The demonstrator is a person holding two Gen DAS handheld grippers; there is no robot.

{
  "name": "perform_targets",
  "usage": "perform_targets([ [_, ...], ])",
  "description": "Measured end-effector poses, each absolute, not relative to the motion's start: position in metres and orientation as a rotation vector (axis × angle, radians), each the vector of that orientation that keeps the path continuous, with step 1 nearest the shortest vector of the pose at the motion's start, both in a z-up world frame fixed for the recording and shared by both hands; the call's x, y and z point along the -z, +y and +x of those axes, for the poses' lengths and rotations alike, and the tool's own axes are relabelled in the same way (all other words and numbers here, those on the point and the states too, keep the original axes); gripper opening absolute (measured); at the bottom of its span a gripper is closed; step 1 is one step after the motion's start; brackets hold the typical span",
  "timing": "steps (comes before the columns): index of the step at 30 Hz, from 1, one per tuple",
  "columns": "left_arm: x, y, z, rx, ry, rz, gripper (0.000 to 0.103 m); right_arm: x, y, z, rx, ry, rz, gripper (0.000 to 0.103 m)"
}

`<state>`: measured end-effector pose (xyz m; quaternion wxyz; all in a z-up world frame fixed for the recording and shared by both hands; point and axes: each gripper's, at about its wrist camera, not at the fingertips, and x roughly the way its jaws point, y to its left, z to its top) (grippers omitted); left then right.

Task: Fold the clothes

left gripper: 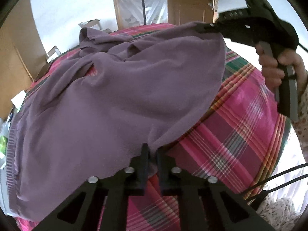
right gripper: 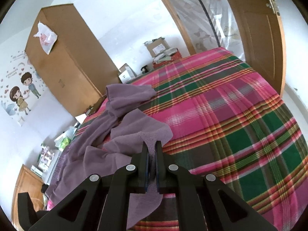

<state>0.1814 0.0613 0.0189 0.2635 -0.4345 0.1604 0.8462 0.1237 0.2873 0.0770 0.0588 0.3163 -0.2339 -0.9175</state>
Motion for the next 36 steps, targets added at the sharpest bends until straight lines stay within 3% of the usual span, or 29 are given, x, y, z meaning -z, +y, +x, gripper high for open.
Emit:
perform_targets([
  [24, -0.015, 0.046, 0.202, -2.289, 0.404, -1.149, 0.004, -0.07, 0.295, 0.23, 2.998, -0.688, 0.835, 0.005],
  [36, -0.013, 0.042, 0.21, -2.268, 0.386, -1.149, 0.004, -0.044, 0.309, 0.247, 3.01, -0.782, 0.933, 0.005],
])
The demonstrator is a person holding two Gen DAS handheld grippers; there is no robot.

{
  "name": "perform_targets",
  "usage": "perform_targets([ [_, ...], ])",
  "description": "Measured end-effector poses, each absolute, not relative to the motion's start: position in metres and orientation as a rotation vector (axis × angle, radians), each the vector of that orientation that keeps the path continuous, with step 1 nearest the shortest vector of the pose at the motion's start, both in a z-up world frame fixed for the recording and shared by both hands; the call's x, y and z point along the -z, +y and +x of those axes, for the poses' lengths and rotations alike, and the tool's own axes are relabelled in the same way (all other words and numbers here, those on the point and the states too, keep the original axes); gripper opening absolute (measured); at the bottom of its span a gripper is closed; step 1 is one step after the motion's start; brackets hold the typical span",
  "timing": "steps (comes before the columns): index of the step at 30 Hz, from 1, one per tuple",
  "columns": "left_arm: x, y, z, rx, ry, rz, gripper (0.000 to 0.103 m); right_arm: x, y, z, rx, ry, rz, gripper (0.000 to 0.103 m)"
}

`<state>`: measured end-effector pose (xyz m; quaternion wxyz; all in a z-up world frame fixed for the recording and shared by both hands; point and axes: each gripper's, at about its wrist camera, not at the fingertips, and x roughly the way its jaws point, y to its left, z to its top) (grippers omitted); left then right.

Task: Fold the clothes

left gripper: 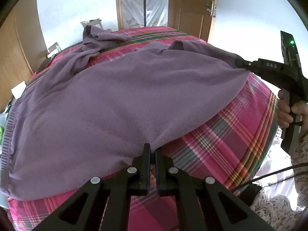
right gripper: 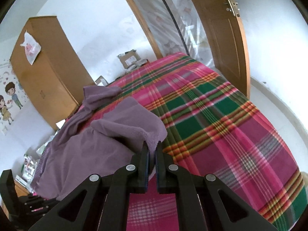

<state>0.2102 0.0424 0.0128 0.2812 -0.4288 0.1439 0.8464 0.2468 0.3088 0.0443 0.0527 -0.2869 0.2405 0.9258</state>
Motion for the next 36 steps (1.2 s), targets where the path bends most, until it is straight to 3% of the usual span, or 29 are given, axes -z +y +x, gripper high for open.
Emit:
perform_targets([
  [16, -0.009, 0.049, 0.217, -2.258, 0.413, -1.144, 0.004, -0.029, 0.319, 0.255, -2.762, 0.76, -0.896, 0.005],
  [26, -0.008, 0.052, 0.228, -2.235, 0.517, -1.109, 0.008, -0.026, 0.313, 0.251, -2.739, 0.664, -0.916, 0.005],
  [36, -0.016, 0.01, 0.231, -2.228, 0.418, -1.11, 0.008, -0.019, 0.311, 0.25, -2.708, 0.631, -0.963, 0.008],
])
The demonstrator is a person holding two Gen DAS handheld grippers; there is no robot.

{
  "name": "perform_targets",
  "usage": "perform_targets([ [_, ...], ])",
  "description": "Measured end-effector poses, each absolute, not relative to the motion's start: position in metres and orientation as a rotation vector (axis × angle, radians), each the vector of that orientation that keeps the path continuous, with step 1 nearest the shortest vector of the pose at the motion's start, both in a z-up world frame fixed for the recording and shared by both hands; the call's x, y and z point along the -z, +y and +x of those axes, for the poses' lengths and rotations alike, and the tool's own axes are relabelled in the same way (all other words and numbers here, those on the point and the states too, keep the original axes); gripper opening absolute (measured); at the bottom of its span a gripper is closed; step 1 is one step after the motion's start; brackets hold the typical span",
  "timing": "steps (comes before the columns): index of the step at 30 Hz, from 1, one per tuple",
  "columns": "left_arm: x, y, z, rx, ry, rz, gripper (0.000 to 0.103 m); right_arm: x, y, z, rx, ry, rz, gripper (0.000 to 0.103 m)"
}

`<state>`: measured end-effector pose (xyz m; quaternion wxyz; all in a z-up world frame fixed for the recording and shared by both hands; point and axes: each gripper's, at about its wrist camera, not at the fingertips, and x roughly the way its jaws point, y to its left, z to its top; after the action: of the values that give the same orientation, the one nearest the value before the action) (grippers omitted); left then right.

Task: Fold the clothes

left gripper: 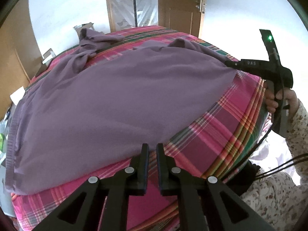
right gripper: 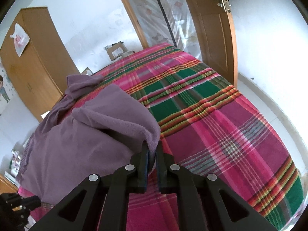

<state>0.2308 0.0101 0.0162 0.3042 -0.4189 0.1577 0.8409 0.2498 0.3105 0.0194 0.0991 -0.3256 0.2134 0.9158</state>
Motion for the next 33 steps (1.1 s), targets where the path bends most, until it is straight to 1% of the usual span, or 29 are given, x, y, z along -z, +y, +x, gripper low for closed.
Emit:
perform_targets([
  [5, -0.031, -0.037, 0.216, -2.354, 0.293, -1.124, 0.008, -0.02, 0.31, 0.251, -2.698, 0.613, -0.971, 0.009],
  [9, -0.043, -0.097, 0.193, -2.499, 0.061, -1.184, 0.008, -0.019, 0.313, 0.254, -2.68, 0.633, -0.967, 0.02],
  [10, -0.044, -0.11, 0.189, -2.529, 0.011, -1.196, 0.008, -0.019, 0.315, 0.255, -2.677, 0.643, -0.968, 0.021],
  [15, -0.039, -0.167, 0.178, -2.622, -0.238, -1.295, 0.008, -0.021, 0.312, 0.258, -2.668, 0.623, -0.967, 0.021],
  [23, -0.025, -0.217, 0.171, -2.678, -0.526, -1.378, 0.009, -0.048, 0.301, 0.278, -2.669, 0.521, -0.815, 0.021],
  [25, -0.02, -0.225, 0.167, -2.656, -0.619, -1.394, 0.012, -0.056, 0.296, 0.279, -2.704, 0.504, -0.785, 0.021],
  [26, -0.018, -0.229, 0.165, -2.642, -0.658, -1.398, 0.016, -0.059, 0.292, 0.278, -2.723, 0.496, -0.776, 0.021],
  [30, -0.009, -0.237, 0.161, -2.607, -0.766, -1.434, 0.018, -0.061, 0.274, 0.258, -2.778, 0.45, -0.826, 0.022],
  [33, -0.005, -0.242, 0.158, -2.598, -0.822, -1.444, 0.018, -0.054, 0.265, 0.245, -2.812, 0.496, -0.877, 0.022],
])
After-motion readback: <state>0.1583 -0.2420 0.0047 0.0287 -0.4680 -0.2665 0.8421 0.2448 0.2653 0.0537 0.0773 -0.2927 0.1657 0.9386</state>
